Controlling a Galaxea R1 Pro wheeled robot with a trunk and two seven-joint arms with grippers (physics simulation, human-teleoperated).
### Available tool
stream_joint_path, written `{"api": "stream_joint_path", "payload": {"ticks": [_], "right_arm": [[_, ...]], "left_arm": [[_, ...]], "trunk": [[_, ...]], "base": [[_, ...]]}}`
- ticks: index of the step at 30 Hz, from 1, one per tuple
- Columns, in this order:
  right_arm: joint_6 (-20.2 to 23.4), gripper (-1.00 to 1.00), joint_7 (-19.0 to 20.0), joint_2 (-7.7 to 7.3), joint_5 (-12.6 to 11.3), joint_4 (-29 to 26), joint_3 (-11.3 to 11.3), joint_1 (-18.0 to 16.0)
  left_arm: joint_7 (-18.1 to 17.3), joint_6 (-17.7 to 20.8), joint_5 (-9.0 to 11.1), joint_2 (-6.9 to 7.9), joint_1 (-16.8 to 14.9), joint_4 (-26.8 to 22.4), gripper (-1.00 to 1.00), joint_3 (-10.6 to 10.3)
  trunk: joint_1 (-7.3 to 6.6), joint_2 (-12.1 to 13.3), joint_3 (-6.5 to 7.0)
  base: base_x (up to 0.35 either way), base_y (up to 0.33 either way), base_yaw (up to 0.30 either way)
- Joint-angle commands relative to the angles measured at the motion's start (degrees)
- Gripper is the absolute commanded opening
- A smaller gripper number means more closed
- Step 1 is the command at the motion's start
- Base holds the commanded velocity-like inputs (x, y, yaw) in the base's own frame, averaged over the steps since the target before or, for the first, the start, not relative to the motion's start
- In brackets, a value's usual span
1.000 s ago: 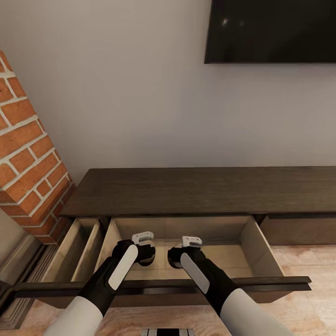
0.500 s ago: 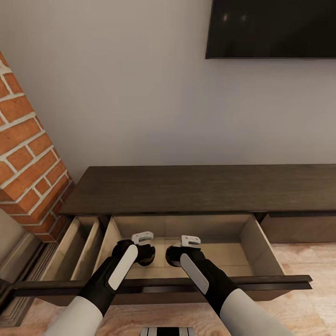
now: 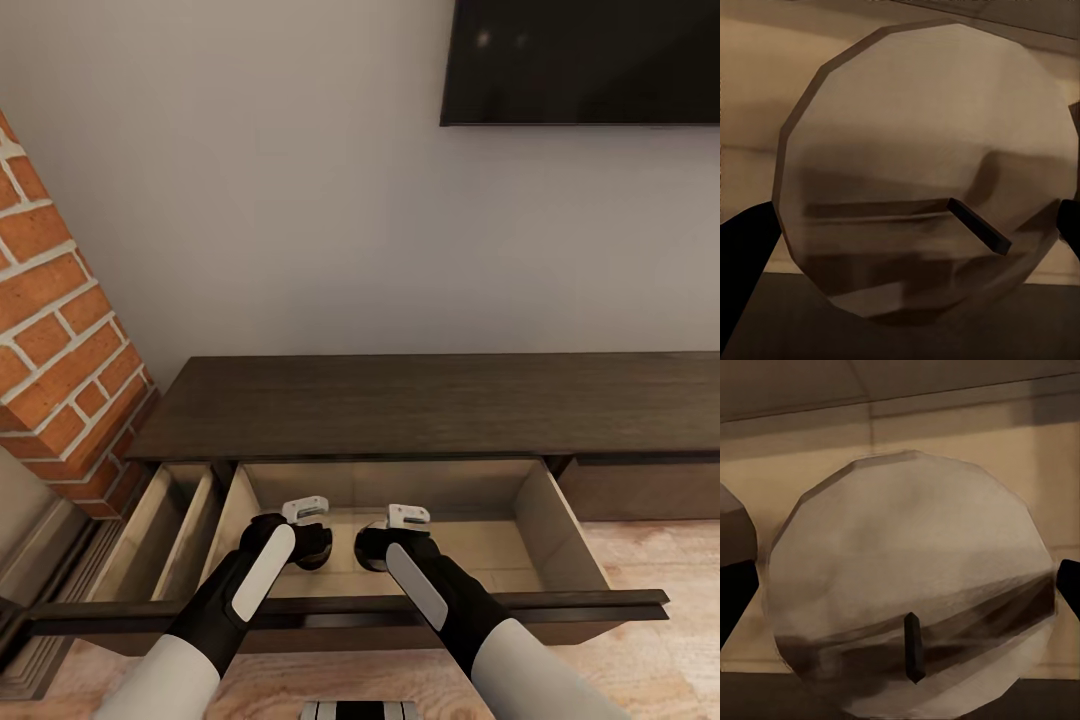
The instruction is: Place each of the two pumpkins and all three candles from the living room inside a cabinet in the living room (use any cabinet), then make sure every cabinet is closed, and position the cauldron so it is next to a table in the living room.
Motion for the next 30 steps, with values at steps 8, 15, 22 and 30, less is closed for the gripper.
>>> {"api": "stream_joint_path", "payload": {"ticks": [8,15,22,30], "right_arm": [[0.1,1.00,-0.6,-0.03,-0.5,-0.1,0.2,0.0],[0.1,1.00,-0.5,-0.03,-0.5,-0.1,0.2,0.0],[0.1,1.00,-0.6,-0.03,-0.5,-0.1,0.2,0.0],[0.1,1.00,-0.6,-0.03,-0.5,-0.1,0.2,0.0]], "left_arm": [[0.6,0.0,0.5,0.10,0.0,-0.1,1.00,0.1],[0.6,0.0,0.6,0.10,0.0,-0.1,1.00,0.3],[0.7,0.1,1.0,0.09,0.0,-0.1,1.00,0.3],[1.1,0.1,1.1,-0.07,0.0,-0.4,1.00,0.3]], "trunk": [[-0.01,0.0,-0.05],[-0.01,0.0,-0.05],[-0.19,0.1,1.50],[-0.40,0.2,3.27]], "base": [[0.000,0.000,0.000],[0.000,0.000,0.000],[0.000,0.000,0.000],[0.000,0.000,0.000]]}}
